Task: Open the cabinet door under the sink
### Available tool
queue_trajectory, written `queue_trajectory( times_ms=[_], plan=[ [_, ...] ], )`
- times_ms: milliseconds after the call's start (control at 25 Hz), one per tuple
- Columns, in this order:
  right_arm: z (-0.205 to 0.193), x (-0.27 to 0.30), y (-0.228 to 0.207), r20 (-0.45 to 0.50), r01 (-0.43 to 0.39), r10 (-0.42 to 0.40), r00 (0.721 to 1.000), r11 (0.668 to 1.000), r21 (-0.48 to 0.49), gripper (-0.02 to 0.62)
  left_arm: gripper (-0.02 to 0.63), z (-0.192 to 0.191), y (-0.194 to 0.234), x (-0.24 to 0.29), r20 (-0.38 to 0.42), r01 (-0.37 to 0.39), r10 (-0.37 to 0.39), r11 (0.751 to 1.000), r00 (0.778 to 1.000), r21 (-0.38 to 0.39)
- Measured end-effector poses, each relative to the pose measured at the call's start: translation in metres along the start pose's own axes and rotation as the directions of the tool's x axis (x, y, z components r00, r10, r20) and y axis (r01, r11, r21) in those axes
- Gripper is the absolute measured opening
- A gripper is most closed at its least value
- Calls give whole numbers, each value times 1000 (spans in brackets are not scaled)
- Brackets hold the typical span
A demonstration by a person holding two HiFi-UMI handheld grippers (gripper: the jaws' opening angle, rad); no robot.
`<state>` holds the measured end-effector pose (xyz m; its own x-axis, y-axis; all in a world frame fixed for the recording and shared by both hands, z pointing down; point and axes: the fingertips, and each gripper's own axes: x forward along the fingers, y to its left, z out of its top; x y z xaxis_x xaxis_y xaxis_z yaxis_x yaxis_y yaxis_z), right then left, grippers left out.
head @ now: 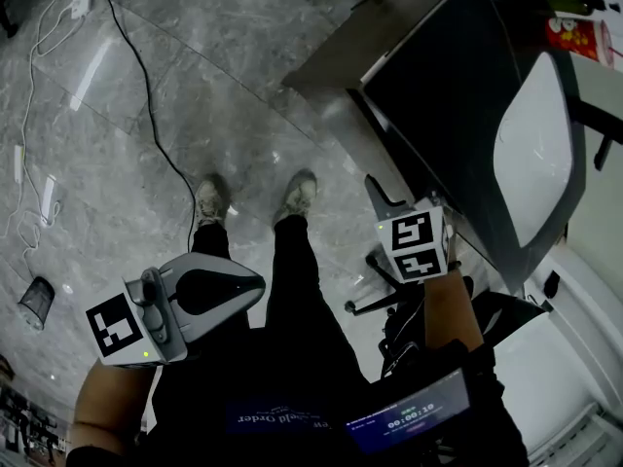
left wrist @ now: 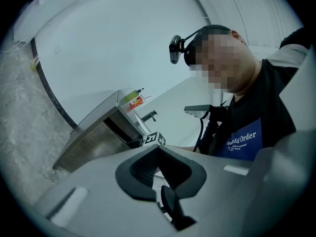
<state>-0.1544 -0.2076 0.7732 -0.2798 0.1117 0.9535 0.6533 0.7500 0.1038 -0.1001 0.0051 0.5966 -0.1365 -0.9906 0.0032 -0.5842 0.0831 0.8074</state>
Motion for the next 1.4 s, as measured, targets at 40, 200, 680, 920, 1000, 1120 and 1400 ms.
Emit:
queue_trajectory(
  times_ms=[40, 200, 680, 920, 1000, 1120, 1400],
  plan=[
    [-4, 3, -1, -29, 16, -17, 999, 1000, -22, 256, 0, 2, 0, 0, -2, 1, -1, 1000, 1000, 4],
    [-11, 10, -7, -96, 55, -58, 994, 998, -33, 202, 0, 10, 2, -6, -6, 12, -12, 1000, 1000, 13],
    [-20, 25, 6, -152, 50, -13, 988, 970, 238, 72, 0, 48, 11, -53, -92, 37, -25, 991, 995, 127],
    [-18, 27, 34, -151, 40, 16, 988, 932, 361, 66, 0, 72, 6, -66, -150, 60, -31, 979, 988, 193],
    [-17, 26, 38, -147, 29, 30, 989, 923, 384, 66, 0, 86, 5, -61, -153, 55, -22, 976, 988, 213],
    [-10, 26, 49, -119, -7, 64, 991, 902, 431, 66, 0, 105, 7, -49, -175, 55, -13, 969, 985, 242],
    [3, 27, 74, -67, -109, 171, 983, 835, 539, 75, 0, 157, 16, -3, -237, 58, 0, 970, 972, 237]
  ],
)
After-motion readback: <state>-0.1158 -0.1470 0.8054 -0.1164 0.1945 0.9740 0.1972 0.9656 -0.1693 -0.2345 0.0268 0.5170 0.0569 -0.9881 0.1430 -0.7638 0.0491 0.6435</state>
